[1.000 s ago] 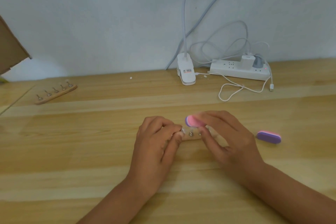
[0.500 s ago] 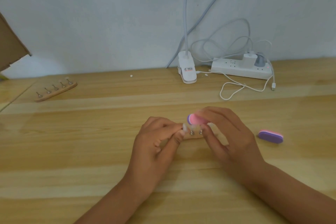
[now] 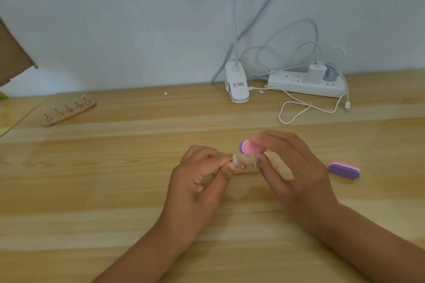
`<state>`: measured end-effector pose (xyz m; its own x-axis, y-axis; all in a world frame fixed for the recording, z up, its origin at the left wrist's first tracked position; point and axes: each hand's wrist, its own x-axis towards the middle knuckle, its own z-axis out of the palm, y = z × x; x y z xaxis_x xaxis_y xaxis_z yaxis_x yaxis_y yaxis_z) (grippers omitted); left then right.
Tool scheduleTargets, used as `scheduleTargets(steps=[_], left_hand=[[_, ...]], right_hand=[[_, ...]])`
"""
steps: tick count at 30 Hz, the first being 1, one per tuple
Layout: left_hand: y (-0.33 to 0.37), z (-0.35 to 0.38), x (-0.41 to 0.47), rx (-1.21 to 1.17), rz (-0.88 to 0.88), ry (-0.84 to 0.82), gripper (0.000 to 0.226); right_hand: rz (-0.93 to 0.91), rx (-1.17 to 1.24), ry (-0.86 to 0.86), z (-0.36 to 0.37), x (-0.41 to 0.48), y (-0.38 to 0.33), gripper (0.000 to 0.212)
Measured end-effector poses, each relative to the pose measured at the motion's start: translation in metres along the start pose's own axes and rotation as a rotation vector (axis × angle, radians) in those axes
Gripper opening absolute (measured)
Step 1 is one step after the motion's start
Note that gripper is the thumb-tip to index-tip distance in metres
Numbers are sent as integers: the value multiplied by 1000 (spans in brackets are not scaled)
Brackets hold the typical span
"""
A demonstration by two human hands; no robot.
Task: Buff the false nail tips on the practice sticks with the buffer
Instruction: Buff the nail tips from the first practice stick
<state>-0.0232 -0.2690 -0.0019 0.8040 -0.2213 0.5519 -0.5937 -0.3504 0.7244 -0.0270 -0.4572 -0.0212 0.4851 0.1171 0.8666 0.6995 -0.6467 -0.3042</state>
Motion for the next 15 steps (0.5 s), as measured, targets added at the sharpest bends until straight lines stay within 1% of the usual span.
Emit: scheduleTargets(steps=[4,8,12,15], left_hand=[[2,-1,1,-16,31,-19,16],[1,-1,-1,-37,11,-38,21],[1,0,0,-74,6,-52,23],[1,0,0,-83,-7,-60,24]], right_hand=[[-86,62,-37,2,-4,-4,28],[8,35,-15,-1,0,1,22],[-89,92,-40,0,-3,-4,24],[-20,36,-23,-1,-1,0,19]])
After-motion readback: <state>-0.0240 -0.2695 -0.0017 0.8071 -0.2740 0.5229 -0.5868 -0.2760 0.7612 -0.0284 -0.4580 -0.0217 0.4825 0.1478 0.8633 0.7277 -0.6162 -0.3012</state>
